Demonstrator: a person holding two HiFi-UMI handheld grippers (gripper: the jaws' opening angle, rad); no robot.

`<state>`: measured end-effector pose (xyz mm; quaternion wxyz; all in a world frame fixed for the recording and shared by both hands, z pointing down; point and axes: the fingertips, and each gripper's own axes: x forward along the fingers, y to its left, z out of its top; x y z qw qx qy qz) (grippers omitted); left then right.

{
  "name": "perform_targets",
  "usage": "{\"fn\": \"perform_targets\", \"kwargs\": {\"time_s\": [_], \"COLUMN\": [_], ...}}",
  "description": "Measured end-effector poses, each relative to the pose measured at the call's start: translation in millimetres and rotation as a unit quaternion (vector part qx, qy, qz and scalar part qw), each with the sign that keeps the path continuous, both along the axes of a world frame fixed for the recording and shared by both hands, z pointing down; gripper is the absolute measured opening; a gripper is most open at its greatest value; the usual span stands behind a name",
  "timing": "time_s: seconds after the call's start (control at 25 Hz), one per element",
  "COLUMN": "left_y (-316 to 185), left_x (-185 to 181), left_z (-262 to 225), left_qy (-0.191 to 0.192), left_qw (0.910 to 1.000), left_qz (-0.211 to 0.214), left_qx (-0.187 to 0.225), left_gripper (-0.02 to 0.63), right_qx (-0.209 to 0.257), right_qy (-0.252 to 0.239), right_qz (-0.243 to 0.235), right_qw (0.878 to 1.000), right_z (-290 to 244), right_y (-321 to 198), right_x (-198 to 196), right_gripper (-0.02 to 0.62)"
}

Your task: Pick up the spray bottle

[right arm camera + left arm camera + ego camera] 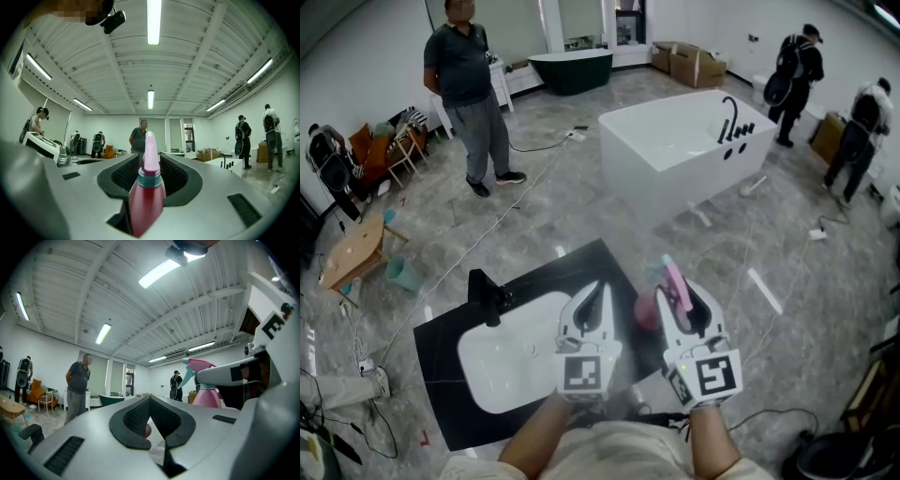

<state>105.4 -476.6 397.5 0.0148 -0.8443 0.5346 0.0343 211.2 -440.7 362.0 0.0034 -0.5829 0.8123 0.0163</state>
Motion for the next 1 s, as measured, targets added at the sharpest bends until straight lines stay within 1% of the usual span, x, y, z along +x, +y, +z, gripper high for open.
{"fn": "perform_targets", "kwargs": {"time_s": [0.08, 0.24, 0.44, 0.88, 1.0], "left_y": [0.6, 1.3, 3.0, 2.9, 2.5], "left_x": [0.8, 1.7, 1.3, 1.3, 2.1], "left_z": [-1.7, -1.5, -0.4, -1.9, -0.9], "left_qy": [0.003, 0.004, 0.007, 0.008, 0.006], "left_qw": [1.0000, 1.0000, 1.0000, 0.9999, 1.0000], "left_qz": [0.001, 0.003, 0.004, 0.007, 0.007], "left_qx": [0.001, -0.002, -0.002, 0.006, 0.000], "left_gripper": [0.002, 0.002, 0.002, 0.002, 0.002], "right_qx": [-0.004, -0.015, -0.006, -0.007, -0.002], "right_qy": [0.011, 0.017, 0.022, 0.027, 0.026], "right_qz": [0.009, 0.017, 0.017, 0.024, 0.026], "right_qw": [1.000, 1.000, 1.000, 0.999, 0.999], "right_z": [0.9, 4.9, 4.4, 4.6, 2.5], "right_y": [-0.4, 0.3, 1.9, 0.9, -0.9], "right_x": [1.0, 2.1, -0.6, 2.7, 3.5], "right_gripper": [0.144, 0.144, 0.144, 0.144, 0.144]}}
